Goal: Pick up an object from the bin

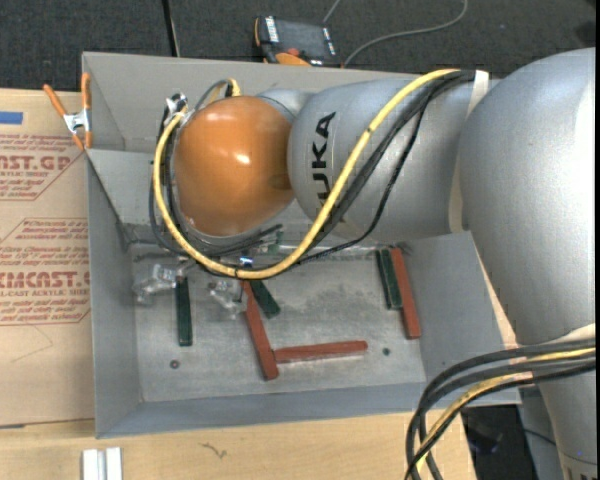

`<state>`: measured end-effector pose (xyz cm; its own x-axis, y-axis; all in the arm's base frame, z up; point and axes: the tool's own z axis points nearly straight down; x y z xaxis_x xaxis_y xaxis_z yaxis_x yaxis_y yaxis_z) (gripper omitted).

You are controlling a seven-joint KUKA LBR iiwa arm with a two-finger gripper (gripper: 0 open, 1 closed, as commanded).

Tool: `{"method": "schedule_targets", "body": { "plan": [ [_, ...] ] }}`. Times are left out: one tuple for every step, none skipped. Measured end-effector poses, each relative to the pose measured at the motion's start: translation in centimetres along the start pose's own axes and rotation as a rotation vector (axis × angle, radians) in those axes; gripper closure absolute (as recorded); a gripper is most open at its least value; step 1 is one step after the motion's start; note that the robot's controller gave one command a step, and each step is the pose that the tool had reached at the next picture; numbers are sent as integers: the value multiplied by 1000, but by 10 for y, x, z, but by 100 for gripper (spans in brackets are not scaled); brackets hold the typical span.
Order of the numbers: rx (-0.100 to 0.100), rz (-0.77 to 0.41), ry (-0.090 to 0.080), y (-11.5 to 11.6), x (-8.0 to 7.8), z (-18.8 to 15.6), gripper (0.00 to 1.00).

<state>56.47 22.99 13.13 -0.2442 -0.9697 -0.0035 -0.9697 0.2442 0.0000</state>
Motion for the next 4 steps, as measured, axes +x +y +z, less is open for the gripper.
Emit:
{"method": "schedule_targets", "body": {
  "plan": [
    [-1,-313,0,-10,-5,8,0],
    [-6,-656,1,-3,-1,64,0],
    [-2,-653,-1,-2,-3,64,0],
    [-2,-653,-2,-2,-3,64,100]
  ]
}}
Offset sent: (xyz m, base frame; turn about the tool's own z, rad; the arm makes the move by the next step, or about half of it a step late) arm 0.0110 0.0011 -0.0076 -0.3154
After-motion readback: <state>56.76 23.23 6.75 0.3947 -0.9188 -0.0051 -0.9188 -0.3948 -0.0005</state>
